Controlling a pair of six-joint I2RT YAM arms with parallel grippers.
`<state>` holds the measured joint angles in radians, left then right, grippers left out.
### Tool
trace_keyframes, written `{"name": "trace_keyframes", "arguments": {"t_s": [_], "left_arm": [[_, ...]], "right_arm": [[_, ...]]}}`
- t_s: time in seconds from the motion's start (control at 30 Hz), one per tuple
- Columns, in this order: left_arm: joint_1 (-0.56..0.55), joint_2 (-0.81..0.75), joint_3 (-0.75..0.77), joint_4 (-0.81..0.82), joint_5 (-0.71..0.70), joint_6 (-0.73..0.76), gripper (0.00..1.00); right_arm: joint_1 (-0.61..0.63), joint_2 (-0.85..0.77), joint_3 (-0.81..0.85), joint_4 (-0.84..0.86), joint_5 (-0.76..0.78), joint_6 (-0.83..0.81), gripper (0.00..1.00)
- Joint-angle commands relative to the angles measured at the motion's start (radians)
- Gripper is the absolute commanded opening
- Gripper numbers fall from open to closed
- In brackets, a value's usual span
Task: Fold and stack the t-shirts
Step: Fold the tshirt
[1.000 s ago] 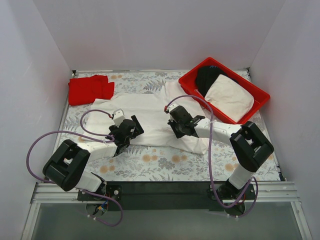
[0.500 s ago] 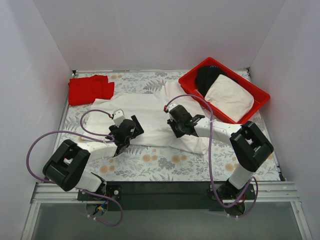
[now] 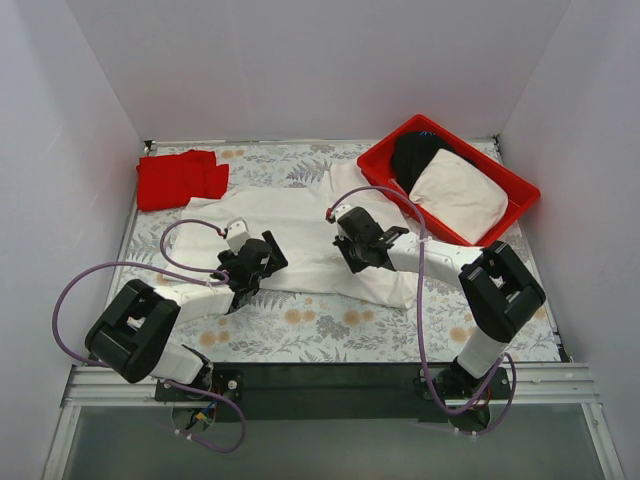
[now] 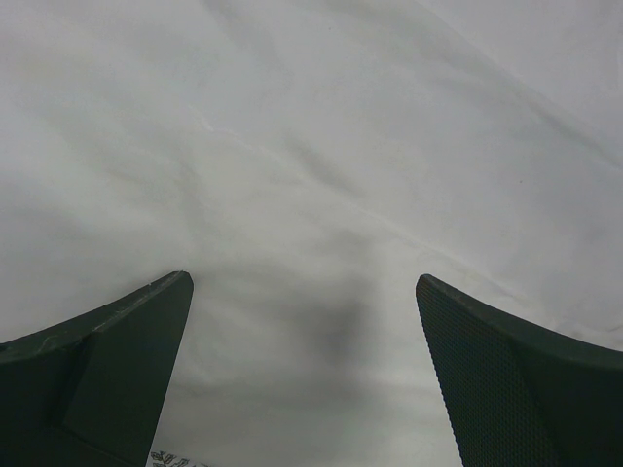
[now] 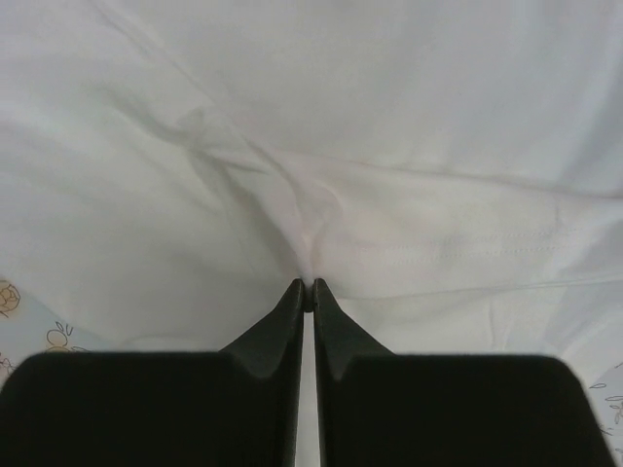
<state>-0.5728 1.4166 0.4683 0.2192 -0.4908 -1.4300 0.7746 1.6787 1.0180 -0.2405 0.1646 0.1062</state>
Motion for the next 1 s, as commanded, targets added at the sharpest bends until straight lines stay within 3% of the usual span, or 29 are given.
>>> {"name": "trace_keyframes", "arguments": {"t_s": [0.0, 0.3, 0.43, 0.53, 0.73, 0.97], "left_arm": [[-0.002, 0.013, -0.037, -0.089, 0.024, -0.017, 0.93], [-0.002, 0.007, -0.043, -0.093, 0.035, -0.018, 0.93], [-0.002, -0.004, -0.048, -0.099, 0.035, -0.02, 0.93], [-0.002, -0.011, -0.048, -0.1, 0.035, -0.02, 0.93], [-0.009, -0.028, -0.048, -0.1, 0.018, -0.021, 0.93], [-0.067, -0.045, -0.046, -0.1, -0.025, -0.035, 0.93]], "right_arm": [[-0.001, 0.028, 0.094, 0.007, 0.032, -0.025, 0.01], [-0.032, 0.214, 0.347, -0.029, 0.13, -0.077, 0.01], [-0.04, 0.262, 0.431, -0.066, 0.182, -0.077, 0.31], [-0.04, 0.224, 0.424, -0.071, 0.214, -0.065, 0.43], [-0.044, 0.034, 0.257, -0.068, 0.265, -0.002, 0.53], [-0.067, -0.192, -0.066, -0.063, 0.205, 0.131, 0.54]]}}
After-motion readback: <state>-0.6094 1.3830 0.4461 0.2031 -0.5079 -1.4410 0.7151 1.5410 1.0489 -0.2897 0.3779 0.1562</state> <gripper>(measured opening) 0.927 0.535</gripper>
